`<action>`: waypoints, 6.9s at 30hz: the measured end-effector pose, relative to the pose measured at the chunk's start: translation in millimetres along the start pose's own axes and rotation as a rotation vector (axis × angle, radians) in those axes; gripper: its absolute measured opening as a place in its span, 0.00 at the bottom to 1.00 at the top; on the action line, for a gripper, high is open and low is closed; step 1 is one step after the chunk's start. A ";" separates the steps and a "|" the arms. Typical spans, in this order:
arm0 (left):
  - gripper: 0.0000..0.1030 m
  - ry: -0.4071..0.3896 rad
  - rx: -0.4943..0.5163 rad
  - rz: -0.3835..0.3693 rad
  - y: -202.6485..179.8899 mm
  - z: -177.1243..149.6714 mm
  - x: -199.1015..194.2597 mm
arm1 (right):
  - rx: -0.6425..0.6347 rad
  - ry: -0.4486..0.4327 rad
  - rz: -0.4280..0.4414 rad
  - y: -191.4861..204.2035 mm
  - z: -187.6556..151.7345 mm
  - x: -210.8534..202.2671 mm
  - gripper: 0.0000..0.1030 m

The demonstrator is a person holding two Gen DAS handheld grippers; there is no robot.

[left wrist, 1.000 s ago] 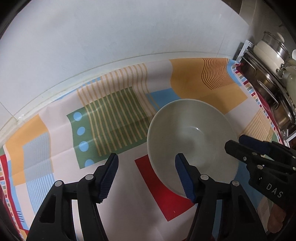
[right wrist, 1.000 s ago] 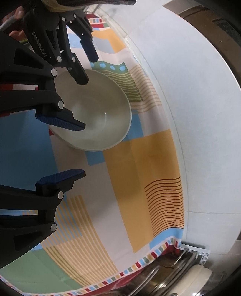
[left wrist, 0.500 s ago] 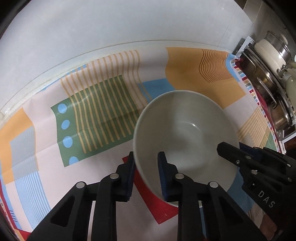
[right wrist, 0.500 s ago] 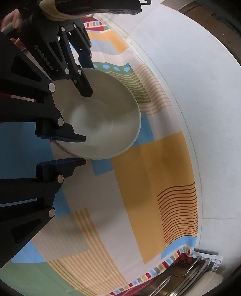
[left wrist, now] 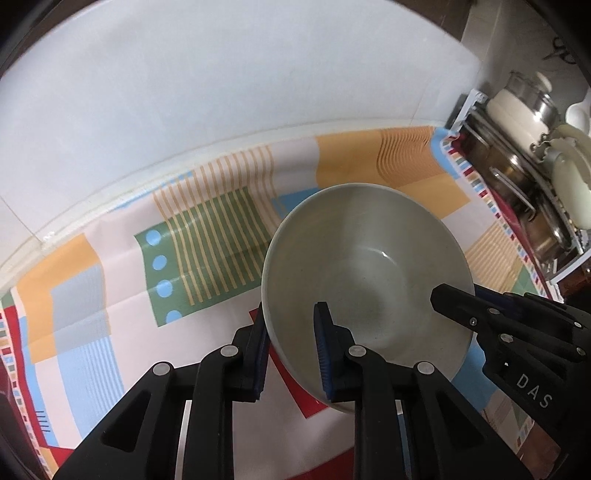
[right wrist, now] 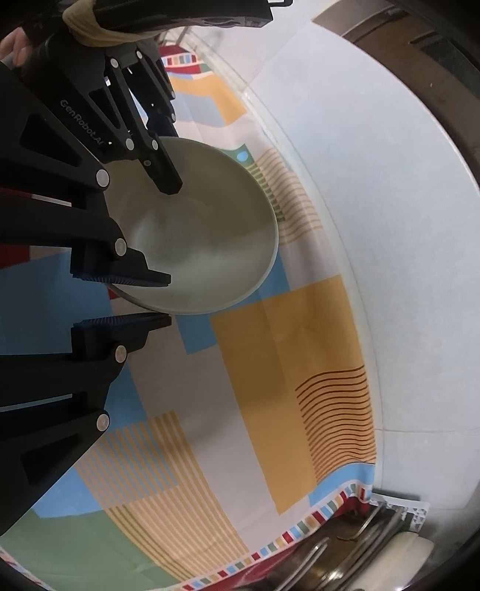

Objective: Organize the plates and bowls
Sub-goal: 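Lift the white bowl with both grippers and carry it over the pink bowl, then lower the white bowl into the pink bowl and open both grippers, then close both grippers on the rim of the nested bowl stack, then lift the nested bowls with both grippers and carry them over the blue-and-white plates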

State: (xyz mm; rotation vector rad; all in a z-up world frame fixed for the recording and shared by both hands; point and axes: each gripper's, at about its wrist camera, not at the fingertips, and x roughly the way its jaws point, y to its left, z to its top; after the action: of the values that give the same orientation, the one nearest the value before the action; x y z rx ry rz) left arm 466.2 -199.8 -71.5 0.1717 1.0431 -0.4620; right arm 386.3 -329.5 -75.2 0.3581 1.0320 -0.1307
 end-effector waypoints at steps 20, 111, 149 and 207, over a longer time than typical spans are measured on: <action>0.23 -0.133 -0.029 -0.005 -18.5 -49.0 -98.1 | -0.054 -0.106 0.004 21.2 -47.9 -99.5 0.16; 0.56 -0.038 -0.051 -0.035 -7.9 -151.3 -114.0 | -0.025 -0.036 -0.099 20.5 -154.3 -118.2 0.52; 0.35 0.181 -0.122 -0.154 -15.6 -158.6 -70.5 | 0.221 0.188 0.042 14.8 -169.1 -67.9 0.35; 0.34 0.062 -0.480 -0.007 201.0 -257.2 -166.8 | -0.129 0.308 0.222 239.2 -184.4 -38.8 0.35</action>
State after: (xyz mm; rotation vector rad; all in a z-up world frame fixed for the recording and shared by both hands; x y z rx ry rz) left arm 282.6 117.5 -72.5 -0.2463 1.1862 -0.2032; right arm 281.4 -43.6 -72.2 0.3799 1.2887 0.1962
